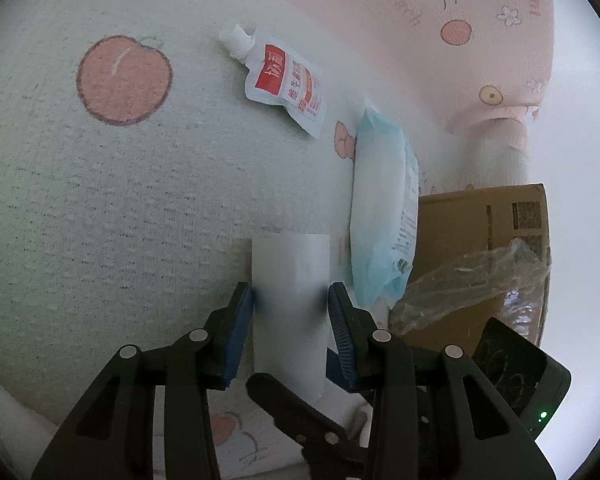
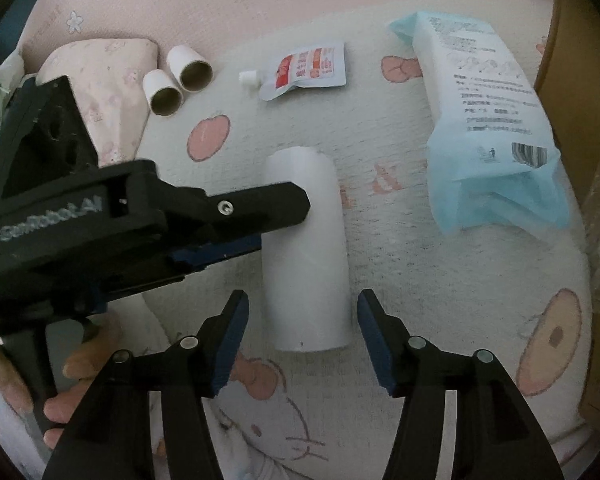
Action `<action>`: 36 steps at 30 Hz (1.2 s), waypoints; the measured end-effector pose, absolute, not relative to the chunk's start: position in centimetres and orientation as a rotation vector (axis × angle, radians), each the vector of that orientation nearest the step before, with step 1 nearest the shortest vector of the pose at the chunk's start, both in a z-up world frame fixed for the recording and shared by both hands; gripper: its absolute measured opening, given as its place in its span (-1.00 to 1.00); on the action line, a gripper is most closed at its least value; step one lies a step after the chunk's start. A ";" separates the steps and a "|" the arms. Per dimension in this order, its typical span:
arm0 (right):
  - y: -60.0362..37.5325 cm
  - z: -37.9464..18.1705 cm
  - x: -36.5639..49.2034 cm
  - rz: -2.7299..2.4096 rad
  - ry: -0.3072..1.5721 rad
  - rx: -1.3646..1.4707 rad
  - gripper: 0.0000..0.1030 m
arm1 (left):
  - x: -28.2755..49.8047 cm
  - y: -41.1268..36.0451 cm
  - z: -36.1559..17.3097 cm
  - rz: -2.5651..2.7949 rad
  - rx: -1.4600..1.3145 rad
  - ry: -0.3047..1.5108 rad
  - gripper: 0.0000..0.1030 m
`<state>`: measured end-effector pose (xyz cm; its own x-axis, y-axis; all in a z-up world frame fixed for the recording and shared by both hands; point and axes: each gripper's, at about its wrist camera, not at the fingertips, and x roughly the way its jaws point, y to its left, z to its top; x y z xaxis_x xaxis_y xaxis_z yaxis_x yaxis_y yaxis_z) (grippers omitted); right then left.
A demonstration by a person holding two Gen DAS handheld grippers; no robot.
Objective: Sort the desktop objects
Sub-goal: 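Carry the tube in the left tool over the cardboard box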
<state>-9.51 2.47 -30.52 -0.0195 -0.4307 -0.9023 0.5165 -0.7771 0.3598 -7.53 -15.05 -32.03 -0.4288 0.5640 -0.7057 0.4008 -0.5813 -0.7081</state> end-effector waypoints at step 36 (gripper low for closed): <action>6.0 -15.0 -8.2 -2.047 0.157 1.122 -0.19 | -7.4 -10.0 -14.1 2.485 -1.135 -1.169 -0.14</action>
